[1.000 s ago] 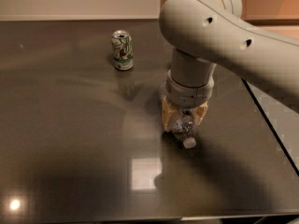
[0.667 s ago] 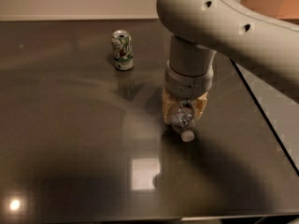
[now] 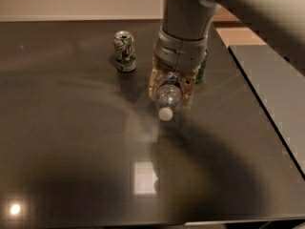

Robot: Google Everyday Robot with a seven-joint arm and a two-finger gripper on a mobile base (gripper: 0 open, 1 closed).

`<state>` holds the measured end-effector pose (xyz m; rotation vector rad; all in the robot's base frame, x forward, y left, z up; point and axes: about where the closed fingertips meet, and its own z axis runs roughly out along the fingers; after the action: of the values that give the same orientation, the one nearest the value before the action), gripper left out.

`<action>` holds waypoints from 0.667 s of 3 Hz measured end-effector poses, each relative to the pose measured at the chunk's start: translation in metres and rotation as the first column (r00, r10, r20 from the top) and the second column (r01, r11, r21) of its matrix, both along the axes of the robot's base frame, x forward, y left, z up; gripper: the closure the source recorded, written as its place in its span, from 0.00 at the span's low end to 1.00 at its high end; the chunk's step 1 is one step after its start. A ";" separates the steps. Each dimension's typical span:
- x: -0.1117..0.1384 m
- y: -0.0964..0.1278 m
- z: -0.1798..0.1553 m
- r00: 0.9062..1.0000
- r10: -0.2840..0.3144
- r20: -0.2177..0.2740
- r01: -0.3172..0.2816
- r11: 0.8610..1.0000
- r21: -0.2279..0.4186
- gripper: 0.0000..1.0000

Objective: Place water bottle upright

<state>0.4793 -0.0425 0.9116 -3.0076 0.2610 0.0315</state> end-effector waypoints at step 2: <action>0.010 0.044 0.037 0.932 -0.305 -0.197 0.339 0.925 0.170 1.00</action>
Offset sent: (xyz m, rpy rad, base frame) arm -0.0482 0.0167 0.0579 0.0638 0.5911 -0.7542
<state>0.4895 0.0012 0.9484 -2.7239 0.7231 0.2633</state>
